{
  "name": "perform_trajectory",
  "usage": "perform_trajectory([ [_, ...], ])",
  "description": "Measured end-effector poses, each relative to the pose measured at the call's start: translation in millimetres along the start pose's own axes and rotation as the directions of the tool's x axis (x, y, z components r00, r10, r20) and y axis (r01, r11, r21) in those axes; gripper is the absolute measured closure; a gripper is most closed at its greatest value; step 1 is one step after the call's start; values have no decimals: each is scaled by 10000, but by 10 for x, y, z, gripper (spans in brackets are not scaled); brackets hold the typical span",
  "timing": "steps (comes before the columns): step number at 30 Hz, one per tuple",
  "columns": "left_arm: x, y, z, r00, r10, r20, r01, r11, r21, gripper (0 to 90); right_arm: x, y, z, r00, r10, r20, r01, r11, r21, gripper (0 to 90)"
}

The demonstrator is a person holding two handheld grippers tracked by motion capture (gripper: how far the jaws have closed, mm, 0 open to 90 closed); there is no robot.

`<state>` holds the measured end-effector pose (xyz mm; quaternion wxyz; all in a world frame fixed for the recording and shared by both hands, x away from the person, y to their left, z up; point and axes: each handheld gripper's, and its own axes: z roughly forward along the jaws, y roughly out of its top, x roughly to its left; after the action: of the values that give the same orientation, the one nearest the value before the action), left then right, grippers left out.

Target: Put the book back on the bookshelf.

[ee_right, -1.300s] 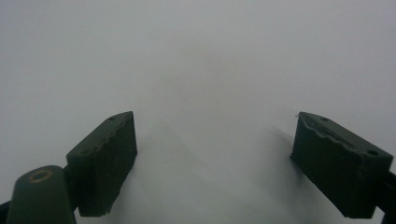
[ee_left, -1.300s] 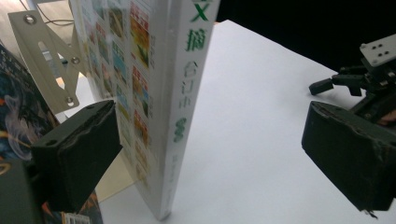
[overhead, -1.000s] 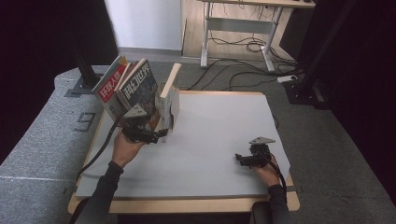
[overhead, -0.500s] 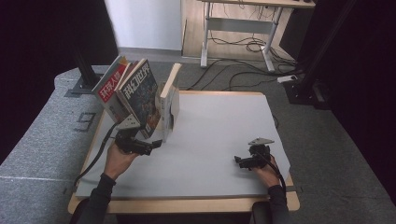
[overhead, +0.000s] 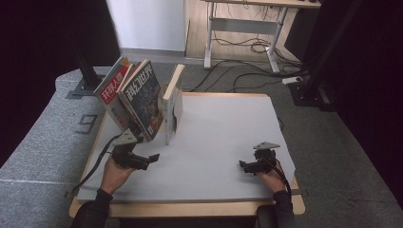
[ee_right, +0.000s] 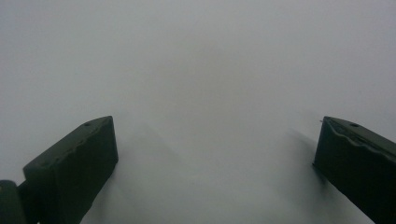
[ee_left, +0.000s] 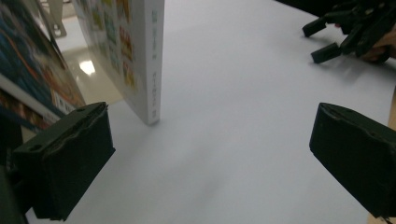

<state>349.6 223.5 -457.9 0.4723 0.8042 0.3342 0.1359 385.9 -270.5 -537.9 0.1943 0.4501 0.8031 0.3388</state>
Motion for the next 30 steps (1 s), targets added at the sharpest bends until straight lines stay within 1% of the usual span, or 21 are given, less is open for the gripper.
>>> perform_trajectory([
  [3,40,-110,47,9999,-107,66,106,9997,222,0,1,-1,0,10000,4,8,-4,10000,-16,0],
  [4,51,-129,57,10000,-76,32,75,9996,266,0,2,-2,-1,10000,2,11,-2,10000,-16,0],
  [7,89,-207,92,9998,-189,8,189,9991,381,0,2,-1,0,10000,2,14,-2,10000,-11,0],
  [9,97,-244,118,9999,-118,-113,124,9984,554,0,1,-1,0,10000,9,9,-9,10000,-10,0],
  [13,115,-334,181,9996,-230,-151,240,9969,748,0,2,-2,0,10000,7,12,-7,10000,-11,0],
  [18,93,-386,271,9997,14,-255,17,9925,1224,0,1,-2,0,10000,8,9,-8,10000,-9,0],
  [23,58,-462,414,9994,268,-238,-218,9817,1891,0,2,-2,0,10000,7,14,-7,10000,-10,0],
  [25,49,-488,458,9990,362,-244,-304,9781,2061,0,2,-2,0,10000,6,12,-6,10000,-8,0],
  [26,46,-503,483,9988,421,-261,-355,9754,2175,0,2,-2,0,10000,4,13,-4,10000,-8,0],
  [27,46,-515,508,9985,474,-291,-392,9712,2351,0,3,-2,0,10000,6,14,-5,10000,-9,0],
  [28,53,-513,527,9988,401,-266,-321,9672,2521,0,3,-3,1,10000,3,13,-3,10000,-17,0],
  [30,70,-510,538,9994,235,-243,-163,9648,2624,0,4,-3,1,10000,1,14,-1,10000,-21,0],
])
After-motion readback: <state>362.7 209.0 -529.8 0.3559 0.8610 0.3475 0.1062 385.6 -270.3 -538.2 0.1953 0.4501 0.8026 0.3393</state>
